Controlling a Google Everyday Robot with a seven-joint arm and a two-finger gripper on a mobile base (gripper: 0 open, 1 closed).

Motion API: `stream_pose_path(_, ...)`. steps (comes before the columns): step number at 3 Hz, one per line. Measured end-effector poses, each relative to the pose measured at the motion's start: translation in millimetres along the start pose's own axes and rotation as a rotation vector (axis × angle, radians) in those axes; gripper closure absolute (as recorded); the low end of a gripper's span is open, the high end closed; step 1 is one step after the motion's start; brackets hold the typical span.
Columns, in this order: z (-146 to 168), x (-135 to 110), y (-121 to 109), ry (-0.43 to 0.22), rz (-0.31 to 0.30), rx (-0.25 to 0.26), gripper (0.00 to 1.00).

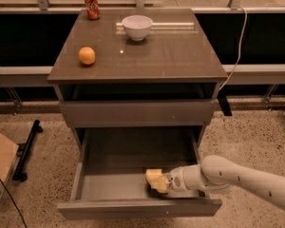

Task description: Place sponge into middle drawer

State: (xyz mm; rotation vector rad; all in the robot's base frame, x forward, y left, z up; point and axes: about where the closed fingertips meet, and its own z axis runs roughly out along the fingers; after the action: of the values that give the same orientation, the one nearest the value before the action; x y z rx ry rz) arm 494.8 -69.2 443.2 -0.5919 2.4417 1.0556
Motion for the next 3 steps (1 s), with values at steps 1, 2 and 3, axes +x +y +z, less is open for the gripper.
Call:
stream_pose_path(1, 10.3, 1.8, -9.1, -0.018, 0.031, 0.035, 0.61)
stream_pose_path(2, 11.4, 1.4, -8.6, -0.018, 0.03, 0.034, 0.37)
stream_pose_path(3, 13.5, 1.9, -7.0, -0.016, 0.029, 0.03, 0.06)
